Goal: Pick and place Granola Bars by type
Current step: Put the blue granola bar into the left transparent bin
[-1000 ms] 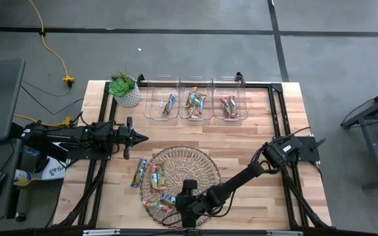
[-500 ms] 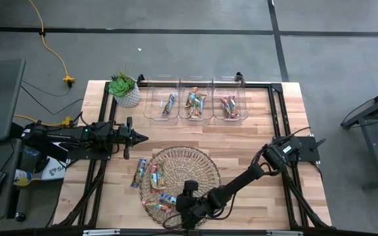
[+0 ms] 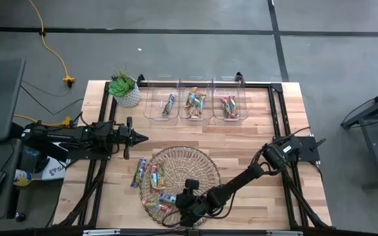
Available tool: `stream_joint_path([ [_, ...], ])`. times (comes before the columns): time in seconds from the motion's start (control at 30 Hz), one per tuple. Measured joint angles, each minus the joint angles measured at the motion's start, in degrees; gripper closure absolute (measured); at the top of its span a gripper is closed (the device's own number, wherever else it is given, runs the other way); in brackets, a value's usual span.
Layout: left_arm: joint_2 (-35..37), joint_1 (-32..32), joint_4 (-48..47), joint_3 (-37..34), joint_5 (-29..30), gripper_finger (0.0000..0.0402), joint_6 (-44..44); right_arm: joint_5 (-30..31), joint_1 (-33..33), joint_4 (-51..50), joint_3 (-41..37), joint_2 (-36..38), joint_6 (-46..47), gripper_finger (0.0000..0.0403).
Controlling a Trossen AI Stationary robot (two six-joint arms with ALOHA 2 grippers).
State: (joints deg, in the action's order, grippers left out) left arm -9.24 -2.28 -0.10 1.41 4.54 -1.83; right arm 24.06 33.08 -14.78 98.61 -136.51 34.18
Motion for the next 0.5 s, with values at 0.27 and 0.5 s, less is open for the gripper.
stream_joint_path([
  [0.27, 0.0, 0.01, 0.0, 0.02, 0.0, 0.04, 0.01, -1.72, -0.04, -0.81, 0.0, 0.0, 0.41, 0.0266],
  [0.5, -0.01, 0.0, 0.0, 0.0, -0.02, 0.04, 0.01, -1.7, 0.15, -0.83, -0.05, 0.28, 0.53, 0.0284],
])
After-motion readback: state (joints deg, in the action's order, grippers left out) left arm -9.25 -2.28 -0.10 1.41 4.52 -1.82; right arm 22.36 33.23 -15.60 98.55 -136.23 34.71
